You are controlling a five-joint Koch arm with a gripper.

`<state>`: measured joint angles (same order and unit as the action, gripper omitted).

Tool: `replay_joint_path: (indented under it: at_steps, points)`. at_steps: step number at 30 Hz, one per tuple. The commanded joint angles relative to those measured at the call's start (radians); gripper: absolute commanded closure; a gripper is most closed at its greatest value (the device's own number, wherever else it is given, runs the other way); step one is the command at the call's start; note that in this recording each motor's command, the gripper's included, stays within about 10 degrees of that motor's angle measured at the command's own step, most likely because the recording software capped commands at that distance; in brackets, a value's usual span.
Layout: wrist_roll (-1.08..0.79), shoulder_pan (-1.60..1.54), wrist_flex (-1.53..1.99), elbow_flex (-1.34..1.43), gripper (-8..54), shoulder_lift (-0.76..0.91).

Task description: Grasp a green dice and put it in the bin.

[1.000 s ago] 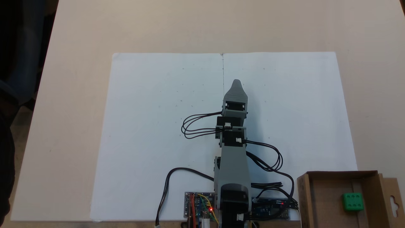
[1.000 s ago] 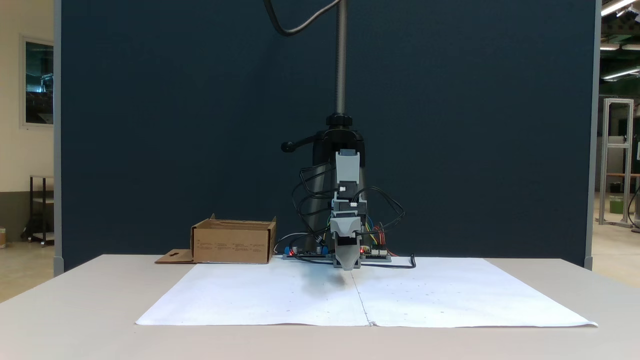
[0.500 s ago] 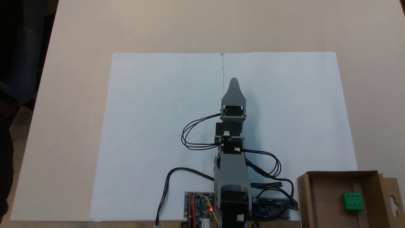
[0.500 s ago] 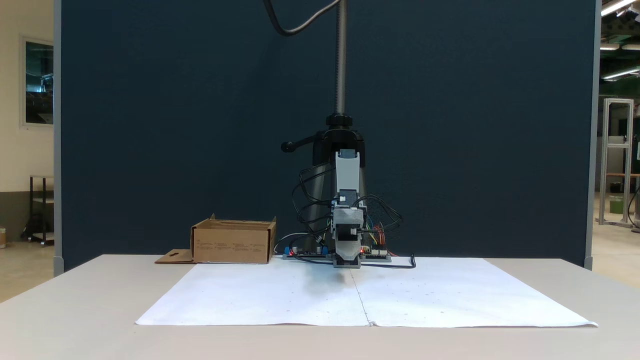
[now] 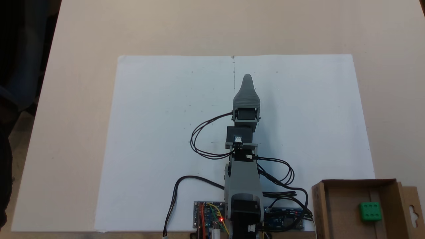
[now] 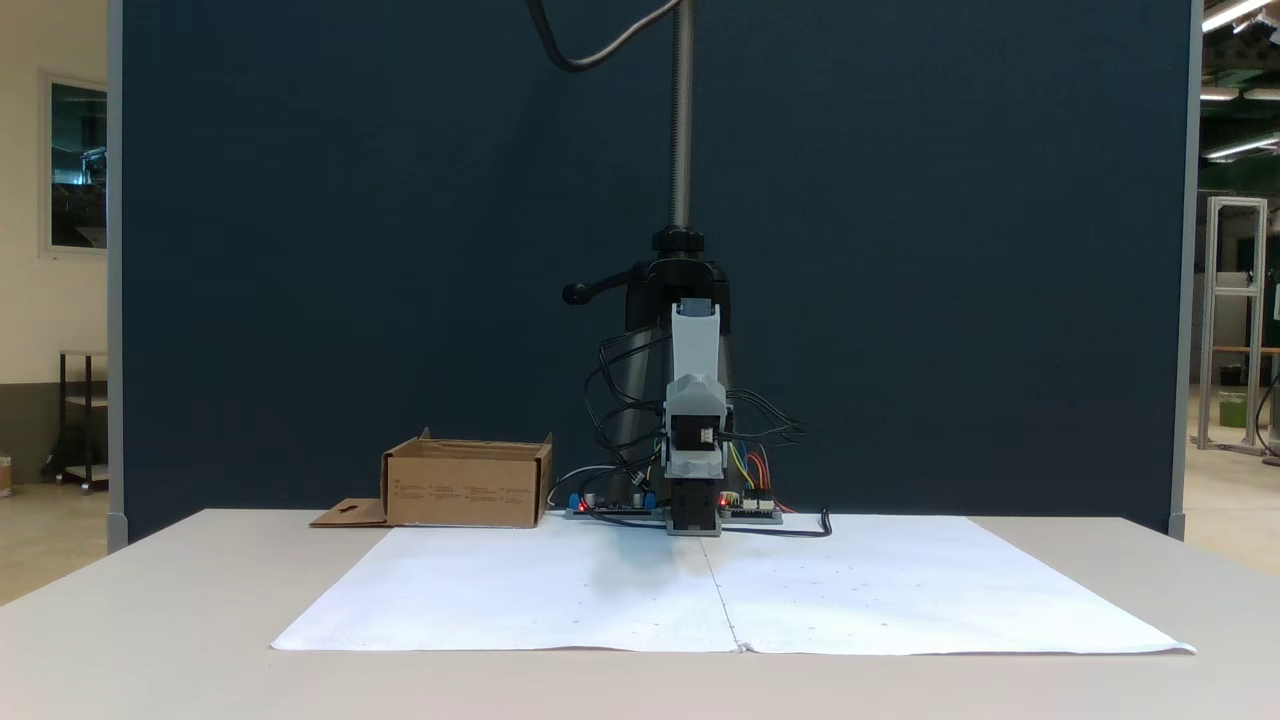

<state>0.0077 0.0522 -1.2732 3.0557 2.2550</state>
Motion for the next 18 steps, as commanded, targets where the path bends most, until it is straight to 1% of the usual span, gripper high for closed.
replay_joint_path:
  at_steps: [1, 18]
  points:
    - [-0.071, 0.002, -0.167, 0.075, 1.3, 0.117]
    - [-0.069, -0.005, -0.417, 0.075, 1.0, 0.115]
